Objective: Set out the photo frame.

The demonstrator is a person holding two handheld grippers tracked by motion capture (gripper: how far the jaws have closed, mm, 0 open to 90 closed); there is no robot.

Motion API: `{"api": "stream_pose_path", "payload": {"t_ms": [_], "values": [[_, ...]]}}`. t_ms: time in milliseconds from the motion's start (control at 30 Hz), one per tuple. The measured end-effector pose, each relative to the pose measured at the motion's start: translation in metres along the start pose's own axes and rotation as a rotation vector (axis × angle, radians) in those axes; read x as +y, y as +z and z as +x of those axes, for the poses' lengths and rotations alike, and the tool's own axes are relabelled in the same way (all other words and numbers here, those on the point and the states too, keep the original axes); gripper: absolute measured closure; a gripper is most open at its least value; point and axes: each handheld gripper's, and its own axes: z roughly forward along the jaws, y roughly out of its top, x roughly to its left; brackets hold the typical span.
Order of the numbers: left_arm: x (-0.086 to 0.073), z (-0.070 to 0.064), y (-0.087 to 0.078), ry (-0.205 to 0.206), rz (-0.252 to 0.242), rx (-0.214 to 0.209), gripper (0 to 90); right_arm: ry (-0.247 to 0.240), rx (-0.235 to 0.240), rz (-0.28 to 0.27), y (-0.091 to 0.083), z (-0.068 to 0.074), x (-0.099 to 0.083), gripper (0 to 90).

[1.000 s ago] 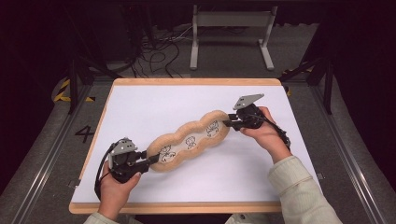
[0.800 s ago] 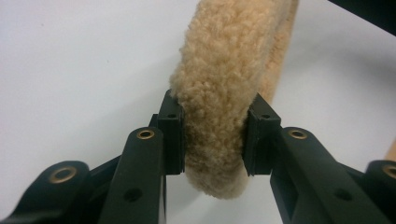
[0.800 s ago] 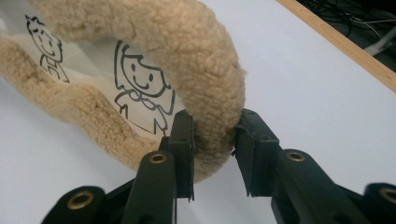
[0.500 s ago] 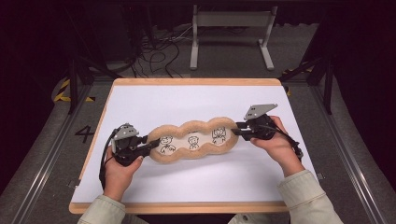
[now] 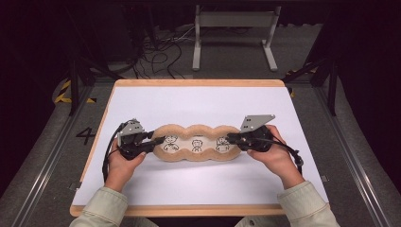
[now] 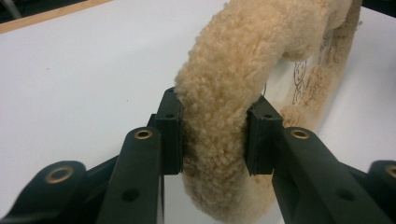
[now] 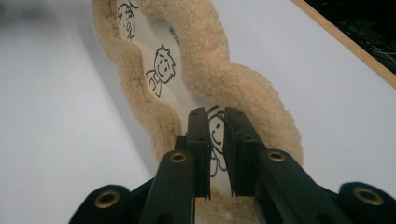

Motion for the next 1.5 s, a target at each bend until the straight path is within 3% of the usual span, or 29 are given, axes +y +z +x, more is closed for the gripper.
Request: {"api": "stream_pose_path", "payload": {"t_ms": [100, 233, 367, 667, 733, 833, 1033, 1200, 1333, 1500], "values": [[-0.003, 0.004, 0.001, -0.009, 0.004, -0.005, 64.3, 0.009, -0.002, -0.023, -0.005, 0.0, -0.002, 80.6], [-0.01, 0.011, 0.003, -0.029, 0.049, -0.027, 60.5, 0.027, -0.002, -0.039, -0.01, 0.001, -0.009, 79.5], [-0.013, 0.01, 0.002, -0.027, 0.061, -0.03, 58.5, 0.057, 0.002, -0.072, -0.017, 0.001, -0.015, 77.9], [-0.016, 0.007, -0.008, -0.054, 0.074, -0.006, 39.4, 0.095, 0.005, -0.138, -0.032, 0.001, -0.021, 73.1], [-0.017, 0.006, -0.014, -0.073, 0.057, -0.006, 34.3, 0.098, 0.005, -0.142, -0.034, 0.001, -0.021, 70.0], [-0.016, 0.002, -0.023, -0.065, 0.042, -0.003, 31.4, 0.107, -0.003, -0.148, -0.039, 0.001, -0.021, 64.5], [-0.018, -0.006, -0.042, -0.067, 0.024, 0.007, 28.1, 0.149, -0.031, -0.16, -0.053, 0.001, -0.026, 49.0], [-0.022, -0.009, -0.054, -0.092, -0.008, -0.002, 25.3, 0.186, -0.044, -0.162, -0.067, -0.003, -0.035, 40.2], [-0.028, -0.011, -0.06, -0.086, -0.005, 0.011, 24.8, 0.205, -0.057, -0.15, -0.072, -0.005, -0.042, 35.2], [-0.04, -0.007, -0.065, -0.124, -0.01, 0.047, 23.6, 0.277, -0.067, -0.12, -0.078, -0.009, -0.058, 27.8]]}}
